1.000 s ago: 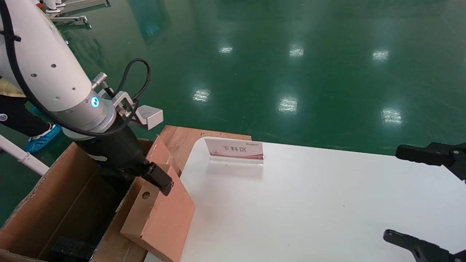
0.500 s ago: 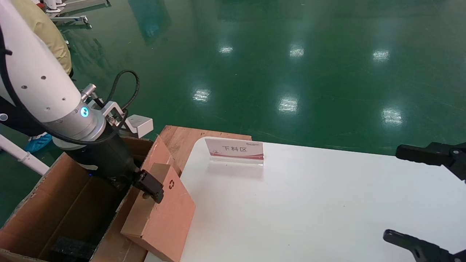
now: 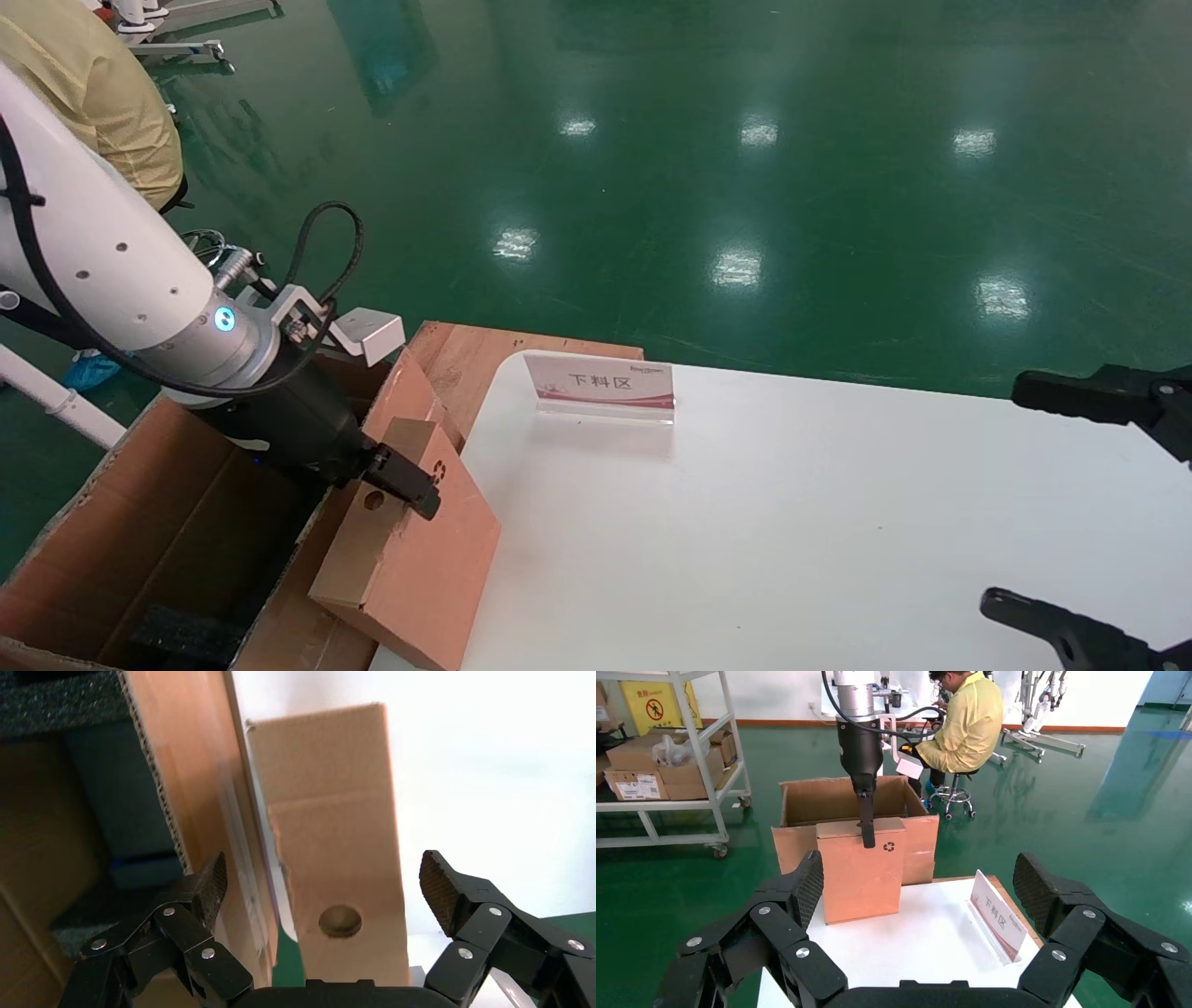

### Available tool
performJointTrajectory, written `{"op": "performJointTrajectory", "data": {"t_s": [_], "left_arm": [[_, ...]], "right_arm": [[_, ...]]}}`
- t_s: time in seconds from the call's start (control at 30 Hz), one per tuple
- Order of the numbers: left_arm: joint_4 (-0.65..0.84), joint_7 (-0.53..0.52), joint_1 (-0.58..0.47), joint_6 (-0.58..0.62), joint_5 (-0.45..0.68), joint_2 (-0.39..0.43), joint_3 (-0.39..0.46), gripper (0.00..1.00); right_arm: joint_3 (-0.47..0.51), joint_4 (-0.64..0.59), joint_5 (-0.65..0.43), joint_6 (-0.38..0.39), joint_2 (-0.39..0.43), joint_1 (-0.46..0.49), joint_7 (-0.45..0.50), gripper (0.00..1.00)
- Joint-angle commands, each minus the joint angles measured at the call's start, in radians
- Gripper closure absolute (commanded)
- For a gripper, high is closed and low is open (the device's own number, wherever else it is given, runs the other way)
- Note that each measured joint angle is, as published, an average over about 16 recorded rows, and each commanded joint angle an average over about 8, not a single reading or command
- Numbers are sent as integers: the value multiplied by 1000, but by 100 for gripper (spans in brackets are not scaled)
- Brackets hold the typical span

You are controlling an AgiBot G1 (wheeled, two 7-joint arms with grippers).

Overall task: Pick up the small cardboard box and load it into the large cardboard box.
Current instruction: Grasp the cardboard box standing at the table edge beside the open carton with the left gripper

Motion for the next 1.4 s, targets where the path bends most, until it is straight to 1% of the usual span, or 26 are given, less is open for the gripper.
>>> {"op": "performJointTrajectory", "data": {"t_s": [0.03, 0.27, 0.53, 0.8, 0.97, 1.4], "left_arm": [[0, 11, 10, -17, -1, -5, -1, 0], [0, 31, 21, -51, 25, -14, 1, 0], [-4, 43, 38, -136, 90, -37, 3, 0], [-5, 109, 72, -209, 48, -77, -15, 0], [-4, 125, 73, -213, 24, -85, -23, 0], [-4, 119, 63, -179, -3, -70, -27, 0]], "right_arm": [[0, 0, 0, 0, 0, 0, 0, 0], [-1, 0, 0, 0, 0, 0, 0, 0], [-1, 0, 1, 0, 0, 0, -1, 0], [-2, 0, 1, 1, 1, 0, -1, 0], [-2, 0, 1, 1, 1, 0, -1, 0], [-3, 0, 2, 1, 1, 1, -1, 0]]}}
